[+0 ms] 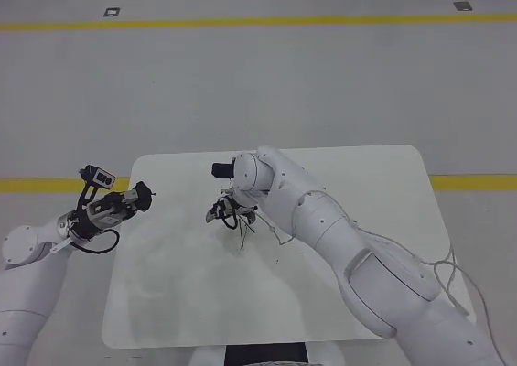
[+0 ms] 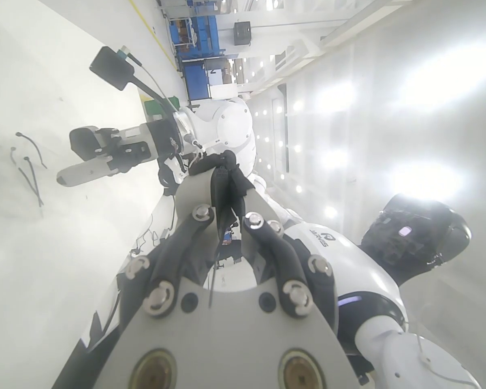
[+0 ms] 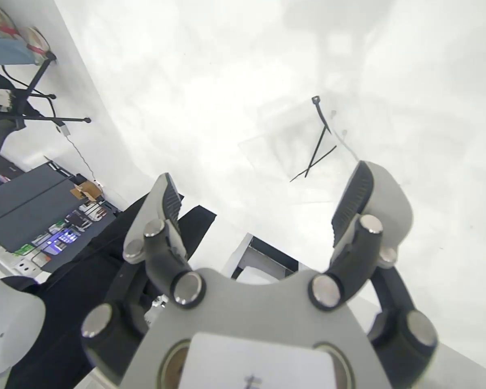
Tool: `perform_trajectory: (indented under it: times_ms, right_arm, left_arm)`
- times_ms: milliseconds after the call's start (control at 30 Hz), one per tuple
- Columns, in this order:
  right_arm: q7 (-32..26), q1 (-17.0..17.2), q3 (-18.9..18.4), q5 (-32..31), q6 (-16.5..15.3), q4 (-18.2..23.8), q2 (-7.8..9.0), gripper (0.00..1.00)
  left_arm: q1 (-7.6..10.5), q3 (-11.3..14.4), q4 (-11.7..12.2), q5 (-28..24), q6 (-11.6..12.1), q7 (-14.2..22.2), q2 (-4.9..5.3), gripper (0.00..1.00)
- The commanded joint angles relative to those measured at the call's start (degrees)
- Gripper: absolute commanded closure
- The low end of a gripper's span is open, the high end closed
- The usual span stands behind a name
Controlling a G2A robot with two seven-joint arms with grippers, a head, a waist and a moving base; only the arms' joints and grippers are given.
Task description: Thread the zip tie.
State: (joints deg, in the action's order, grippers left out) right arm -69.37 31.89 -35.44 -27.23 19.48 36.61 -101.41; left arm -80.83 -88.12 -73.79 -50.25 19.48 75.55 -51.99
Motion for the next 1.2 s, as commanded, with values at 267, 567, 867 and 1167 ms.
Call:
perform_trajectory:
  times_ms: [267, 567, 867, 1167]
  right_arm:
    - [0.2, 1.1, 2.7, -6.1, 0.0, 0.5, -0.85, 0.00]
    - [0.8, 1.8, 3.2, -9.9, 0.0, -0.9, -2.85, 0.00]
    - [2.1, 2.8, 3.9, -12.1, 0.0, -0.3, -2.85, 0.00]
    - [0.4, 3.4, 4.1, -18.1, 0.0, 0.1, -3.51, 0.57]
  left_arm:
    - [0.00, 0.0, 0.0, 0.0, 0.0, 0.0, 0.00, 1.00]
    - [0.00, 0.0, 0.0, 0.0, 0.0, 0.0, 0.00, 1.00]
    - [0.00, 0.0, 0.0, 0.0, 0.0, 0.0, 0.00, 1.00]
    - [0.00, 0.0, 0.0, 0.0, 0.0, 0.0, 0.00, 1.00]
